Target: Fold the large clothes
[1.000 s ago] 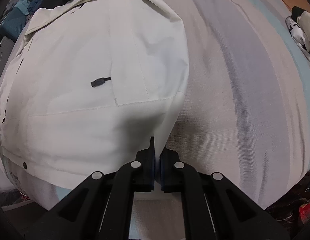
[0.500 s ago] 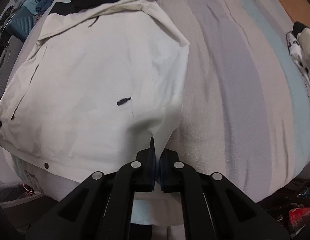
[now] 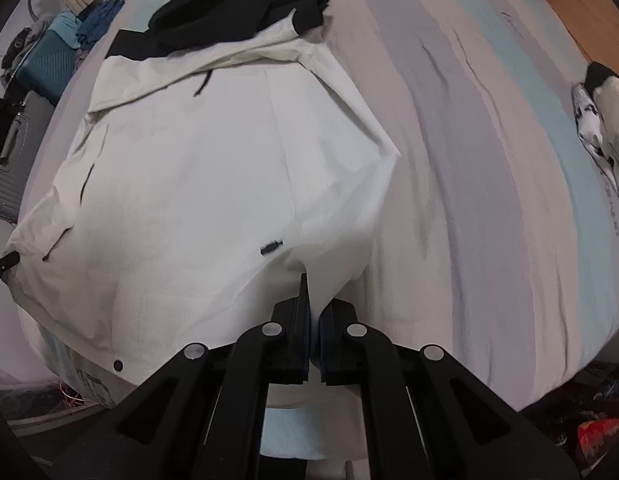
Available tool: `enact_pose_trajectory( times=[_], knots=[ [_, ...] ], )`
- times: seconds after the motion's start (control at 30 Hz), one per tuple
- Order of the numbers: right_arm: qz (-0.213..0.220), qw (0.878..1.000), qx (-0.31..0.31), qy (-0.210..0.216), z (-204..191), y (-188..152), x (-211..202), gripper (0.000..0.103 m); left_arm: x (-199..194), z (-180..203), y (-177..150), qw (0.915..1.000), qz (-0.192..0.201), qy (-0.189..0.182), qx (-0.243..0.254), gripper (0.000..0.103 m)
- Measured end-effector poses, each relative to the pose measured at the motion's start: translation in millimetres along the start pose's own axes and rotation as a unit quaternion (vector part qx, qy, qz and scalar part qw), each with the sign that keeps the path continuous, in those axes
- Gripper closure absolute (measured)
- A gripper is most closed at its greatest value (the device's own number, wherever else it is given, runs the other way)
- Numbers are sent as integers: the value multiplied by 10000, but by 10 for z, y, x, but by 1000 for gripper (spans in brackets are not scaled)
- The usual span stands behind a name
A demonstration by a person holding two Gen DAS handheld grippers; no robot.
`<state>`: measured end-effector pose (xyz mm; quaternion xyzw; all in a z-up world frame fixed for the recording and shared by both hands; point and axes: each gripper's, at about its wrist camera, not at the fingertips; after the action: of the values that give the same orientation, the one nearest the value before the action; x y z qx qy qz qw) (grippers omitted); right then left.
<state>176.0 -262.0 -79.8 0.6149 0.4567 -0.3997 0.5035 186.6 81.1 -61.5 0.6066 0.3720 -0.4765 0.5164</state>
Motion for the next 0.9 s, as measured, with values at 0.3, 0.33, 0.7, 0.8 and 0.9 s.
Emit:
enact_pose_trajectory(
  times=[0.3, 0.33, 0.7, 0.8, 0.9],
  knots=[
    [51, 9993, -78, 373, 115, 493, -55, 101, -21, 47, 468, 9997, -62, 197, -111, 102],
    [56, 9991, -101, 401, 124, 546, -54, 101, -21, 46, 530, 9996, -68, 233, -163, 102],
    [-65, 9962, -269, 827, 243, 1113, 74, 101, -71, -23, 928, 9963, 72, 572, -632, 101],
    [-46, 9960, -386, 801, 243, 1248, 71, 101, -72, -77, 993, 9955, 85, 624, -704, 101],
    [-22, 9960, -418, 788, 247, 1351, 55, 101, -54, -140, 1079, 9951, 106, 653, -733, 101]
  ],
)
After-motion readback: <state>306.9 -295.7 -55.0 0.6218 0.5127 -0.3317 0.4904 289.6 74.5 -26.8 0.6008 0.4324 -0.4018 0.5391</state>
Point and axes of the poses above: each gripper's, at about its wrist camera, not at the fingertips, and x roughly the way its jaws point, z to its right, y to its top, and after that the axes turned 7 degrees about y, right-handed
